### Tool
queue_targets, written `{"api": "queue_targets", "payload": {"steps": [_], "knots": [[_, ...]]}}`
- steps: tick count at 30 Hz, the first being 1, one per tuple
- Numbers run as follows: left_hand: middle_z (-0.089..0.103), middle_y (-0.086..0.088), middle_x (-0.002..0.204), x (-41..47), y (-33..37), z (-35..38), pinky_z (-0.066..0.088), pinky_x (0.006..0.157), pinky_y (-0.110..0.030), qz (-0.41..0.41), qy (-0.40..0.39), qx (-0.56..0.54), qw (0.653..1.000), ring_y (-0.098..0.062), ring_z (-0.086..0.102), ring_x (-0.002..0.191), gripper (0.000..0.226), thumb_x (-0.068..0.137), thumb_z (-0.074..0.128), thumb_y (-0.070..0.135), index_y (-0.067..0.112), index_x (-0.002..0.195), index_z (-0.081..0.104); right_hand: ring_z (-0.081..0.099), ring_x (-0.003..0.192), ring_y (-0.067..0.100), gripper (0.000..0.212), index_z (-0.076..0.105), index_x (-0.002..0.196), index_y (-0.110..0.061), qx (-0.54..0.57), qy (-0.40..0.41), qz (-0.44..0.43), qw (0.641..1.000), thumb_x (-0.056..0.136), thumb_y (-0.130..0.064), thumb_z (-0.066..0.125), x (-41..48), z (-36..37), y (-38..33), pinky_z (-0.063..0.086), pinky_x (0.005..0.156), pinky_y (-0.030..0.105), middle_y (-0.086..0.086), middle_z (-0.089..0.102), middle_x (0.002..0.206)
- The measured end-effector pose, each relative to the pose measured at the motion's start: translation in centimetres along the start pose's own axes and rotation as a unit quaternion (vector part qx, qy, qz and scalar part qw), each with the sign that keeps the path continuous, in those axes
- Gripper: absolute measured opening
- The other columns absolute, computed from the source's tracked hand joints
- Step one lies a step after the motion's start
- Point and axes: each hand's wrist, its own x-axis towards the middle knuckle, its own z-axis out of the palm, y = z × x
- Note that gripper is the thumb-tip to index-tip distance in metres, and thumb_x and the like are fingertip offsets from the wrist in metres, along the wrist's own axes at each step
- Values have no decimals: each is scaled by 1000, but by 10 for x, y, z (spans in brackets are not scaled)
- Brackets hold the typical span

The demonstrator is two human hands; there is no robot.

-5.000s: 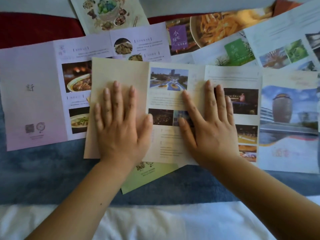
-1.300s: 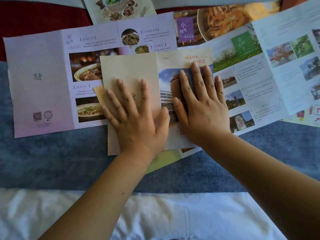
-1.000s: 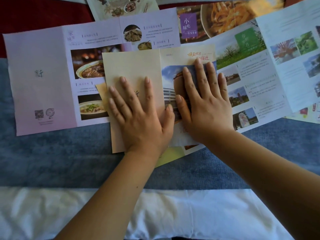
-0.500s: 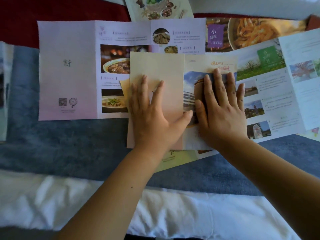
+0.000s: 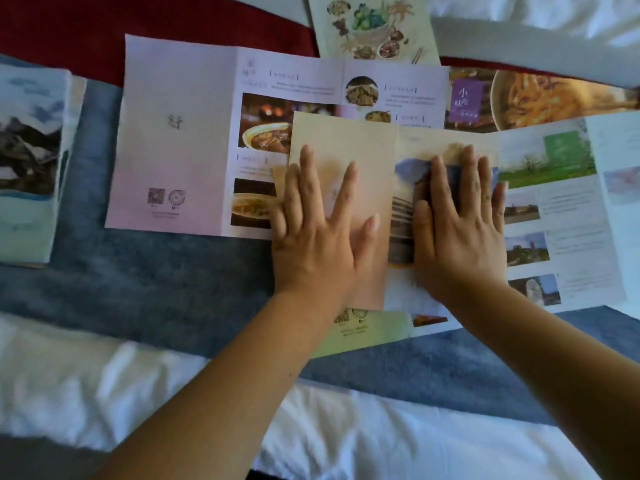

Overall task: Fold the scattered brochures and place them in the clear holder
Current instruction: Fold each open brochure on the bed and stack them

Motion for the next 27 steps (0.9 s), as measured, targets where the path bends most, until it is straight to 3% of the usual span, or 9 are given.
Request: {"api": "queue_targets", "payload": {"steps": [2,6,9,14,17,20,24,27], "knots": [[-5,-17,170,12,-5,0,10,121,-52,9,16,4,1000,-35,-2,157,74,101,13,64,27,164,5,-10,160,26,64,4,167,-23,-9,-8,1,1000,108,-48,14,3,3,0,-8,128,47,11,-7,173],[-12,-13,170,24,-11,2,-4,127,-50,17,-38,-21,999,-28,-14,157,81,97,1,68,21,163,-6,-9,160,25,66,4,166,-19,6,-13,-3,1000,108,-47,13,2,4,-1,-10,128,41,11,-6,173],[-13,-12,170,23,-9,-2,-9,126,-50,16,-48,-35,998,-28,-16,157,90,92,-2,77,21,164,-3,-10,160,24,67,2,166,-17,13,-19,-8,1000,107,-47,9,3,2,-3,-9,128,43,11,-6,173],[-10,-11,171,22,1,-17,-17,123,-53,29,-85,-77,993,-27,-16,157,114,75,3,97,26,164,6,-4,160,27,68,11,165,-11,55,-28,-76,995,105,-40,23,5,3,-25,-5,129,46,13,2,173],[-3,-9,172,22,4,-29,-17,123,-51,13,-93,-126,988,-26,-12,157,101,81,20,91,31,162,17,-6,160,25,70,10,166,-13,68,-42,-89,993,103,-41,21,5,2,-34,-6,129,45,10,1,173],[24,-2,168,24,-2,-44,-8,126,-51,11,-77,-180,981,-23,8,158,70,93,33,68,33,154,39,-6,160,23,67,11,166,-16,91,-38,-77,992,104,-43,11,5,-1,-40,-4,129,49,8,3,174],[58,8,145,20,-8,-62,3,126,-55,17,-72,-228,971,-13,38,145,49,105,32,48,32,148,49,-3,160,23,60,15,165,-19,128,-24,-85,988,109,-41,16,7,-6,-50,-5,129,44,8,9,173],[61,9,134,10,-11,-73,47,110,-49,-15,-91,-306,948,-5,46,127,49,103,42,57,34,145,52,-8,160,20,59,11,166,-21,126,-38,-107,986,111,-37,21,9,-6,-63,-7,129,42,4,6,174]]}}
